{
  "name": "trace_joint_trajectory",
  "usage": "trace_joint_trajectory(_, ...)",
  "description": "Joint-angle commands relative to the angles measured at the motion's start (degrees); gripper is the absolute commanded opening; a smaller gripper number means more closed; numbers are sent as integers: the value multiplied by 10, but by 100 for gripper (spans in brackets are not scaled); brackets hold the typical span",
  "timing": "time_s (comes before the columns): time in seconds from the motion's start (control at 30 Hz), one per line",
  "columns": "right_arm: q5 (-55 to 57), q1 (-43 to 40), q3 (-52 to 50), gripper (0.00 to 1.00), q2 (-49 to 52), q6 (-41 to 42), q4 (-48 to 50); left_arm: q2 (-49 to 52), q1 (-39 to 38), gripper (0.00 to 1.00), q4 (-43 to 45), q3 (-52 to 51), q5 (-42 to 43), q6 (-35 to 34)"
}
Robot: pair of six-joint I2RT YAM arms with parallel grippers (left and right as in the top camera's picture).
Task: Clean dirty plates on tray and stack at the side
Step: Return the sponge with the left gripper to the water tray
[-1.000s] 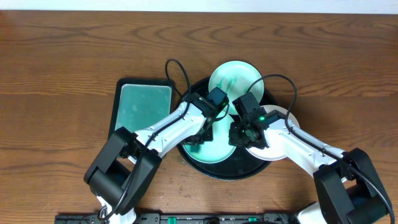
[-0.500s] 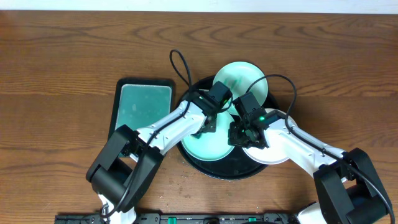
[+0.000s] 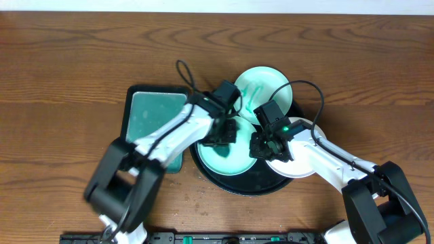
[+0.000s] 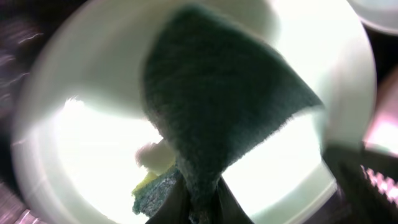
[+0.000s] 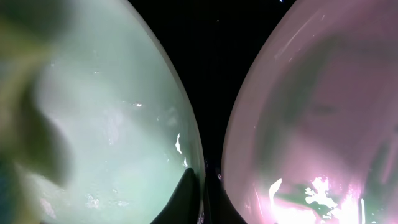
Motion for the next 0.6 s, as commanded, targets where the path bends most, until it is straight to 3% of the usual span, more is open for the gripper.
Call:
trace_joint_trajectory(0.0,25,2,0,1,1,-3,-6,-113,29,7,-43,7,-76,6)
trace_joint_trajectory(0.23,25,2,0,1,1,-14,-2,-219,86,8,-125,-5,-337,21)
trace_joint_trajectory(0.43,25,2,0,1,1,-40,2,-173,153,7,-71,-78,-334,21)
trace_joint_trajectory(0.57,25,2,0,1,1,-40,-6,-122,189,8,-40,-91,-279,21)
